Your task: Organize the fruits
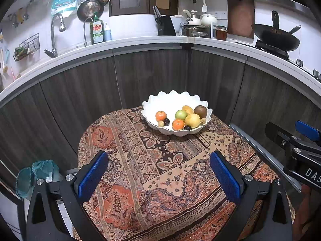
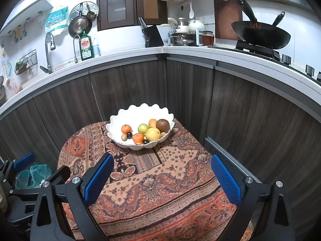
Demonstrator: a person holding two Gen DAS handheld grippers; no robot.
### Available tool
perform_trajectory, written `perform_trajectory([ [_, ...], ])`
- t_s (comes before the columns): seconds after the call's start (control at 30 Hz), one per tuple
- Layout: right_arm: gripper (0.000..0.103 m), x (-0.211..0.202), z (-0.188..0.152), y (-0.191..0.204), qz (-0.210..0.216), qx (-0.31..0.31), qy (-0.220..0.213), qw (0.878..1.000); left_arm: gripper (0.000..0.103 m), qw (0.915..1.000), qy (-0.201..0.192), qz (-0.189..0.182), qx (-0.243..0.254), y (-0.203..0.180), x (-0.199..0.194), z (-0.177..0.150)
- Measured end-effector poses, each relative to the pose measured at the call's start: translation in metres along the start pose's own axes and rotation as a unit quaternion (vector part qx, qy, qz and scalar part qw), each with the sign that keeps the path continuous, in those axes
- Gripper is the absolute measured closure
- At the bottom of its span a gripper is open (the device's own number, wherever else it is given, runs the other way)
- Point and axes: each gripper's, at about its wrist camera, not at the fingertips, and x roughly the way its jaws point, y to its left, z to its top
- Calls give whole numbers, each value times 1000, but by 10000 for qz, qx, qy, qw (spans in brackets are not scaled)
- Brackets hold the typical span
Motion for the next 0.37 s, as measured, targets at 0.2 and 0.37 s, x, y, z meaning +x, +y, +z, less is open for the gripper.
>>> perform_trajectory([
  [0.2,5,0,-1,1,-31,42,15,10000,0,9999,-57,30,89,-2,-1,0],
  [0.37,5,1,-2,0,-46,66,30,10000,0,9999,-18,7,99,-2,0,0],
])
